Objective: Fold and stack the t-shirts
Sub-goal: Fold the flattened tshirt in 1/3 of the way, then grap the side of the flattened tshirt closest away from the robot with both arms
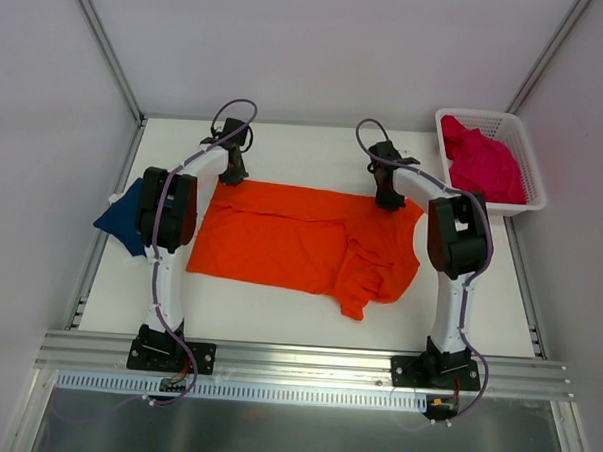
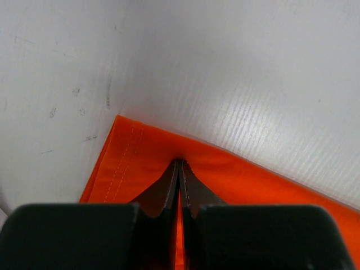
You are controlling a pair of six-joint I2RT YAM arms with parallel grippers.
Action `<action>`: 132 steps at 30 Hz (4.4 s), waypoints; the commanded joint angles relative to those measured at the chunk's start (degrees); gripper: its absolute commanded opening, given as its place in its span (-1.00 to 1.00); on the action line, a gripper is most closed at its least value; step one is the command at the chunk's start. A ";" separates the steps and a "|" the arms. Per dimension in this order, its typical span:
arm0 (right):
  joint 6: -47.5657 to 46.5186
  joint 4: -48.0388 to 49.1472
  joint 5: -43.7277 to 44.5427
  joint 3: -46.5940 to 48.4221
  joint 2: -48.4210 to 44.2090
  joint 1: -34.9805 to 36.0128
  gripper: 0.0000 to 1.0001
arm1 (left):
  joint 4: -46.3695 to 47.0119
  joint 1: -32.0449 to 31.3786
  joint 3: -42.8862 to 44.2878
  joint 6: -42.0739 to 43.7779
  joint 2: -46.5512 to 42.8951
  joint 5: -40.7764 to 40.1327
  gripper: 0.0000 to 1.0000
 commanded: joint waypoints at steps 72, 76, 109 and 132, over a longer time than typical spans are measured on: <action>22.28 5.43 -2.00 -52.78 -55.66 28.96 -0.32 | -2.73 -17.63 -51.01 -15.11 -48.54 -7.58 0.61; 24.57 4.37 -0.67 -52.52 -51.70 29.66 -0.34 | -2.56 -17.63 -51.10 -14.41 -49.69 -8.02 0.61; 25.63 3.05 7.24 -45.04 -37.72 29.40 -0.36 | -2.56 -17.54 -51.54 -12.21 -49.60 -10.66 0.66; 31.51 -21.81 13.82 -46.54 -53.35 30.02 -0.99 | -2.56 -17.19 -52.59 -11.16 -51.80 -10.40 0.69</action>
